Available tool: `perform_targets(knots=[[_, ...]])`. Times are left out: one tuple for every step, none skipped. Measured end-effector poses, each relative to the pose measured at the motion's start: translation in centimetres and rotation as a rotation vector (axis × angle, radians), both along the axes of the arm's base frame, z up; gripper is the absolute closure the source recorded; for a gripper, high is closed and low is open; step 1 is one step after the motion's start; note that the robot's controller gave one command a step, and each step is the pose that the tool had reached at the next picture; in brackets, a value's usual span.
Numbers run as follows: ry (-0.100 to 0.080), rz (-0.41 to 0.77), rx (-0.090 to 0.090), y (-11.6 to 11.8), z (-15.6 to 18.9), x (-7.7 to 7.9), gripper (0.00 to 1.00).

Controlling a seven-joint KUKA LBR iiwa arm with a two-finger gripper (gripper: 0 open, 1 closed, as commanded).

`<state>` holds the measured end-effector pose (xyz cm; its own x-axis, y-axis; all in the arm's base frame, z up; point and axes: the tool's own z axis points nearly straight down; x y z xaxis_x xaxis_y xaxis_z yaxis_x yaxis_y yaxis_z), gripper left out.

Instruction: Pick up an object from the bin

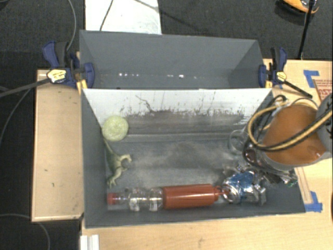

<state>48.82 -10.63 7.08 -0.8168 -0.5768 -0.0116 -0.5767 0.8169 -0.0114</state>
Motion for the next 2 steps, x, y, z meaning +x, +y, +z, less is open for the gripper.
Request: perform_targets(knots=[[-0.011, 0.101, 0.001, 0.36, 0.47, 0.51, 1.0], [-0.012, 0.125, 0.001, 0.27, 0.48, 0.37, 1.0]])
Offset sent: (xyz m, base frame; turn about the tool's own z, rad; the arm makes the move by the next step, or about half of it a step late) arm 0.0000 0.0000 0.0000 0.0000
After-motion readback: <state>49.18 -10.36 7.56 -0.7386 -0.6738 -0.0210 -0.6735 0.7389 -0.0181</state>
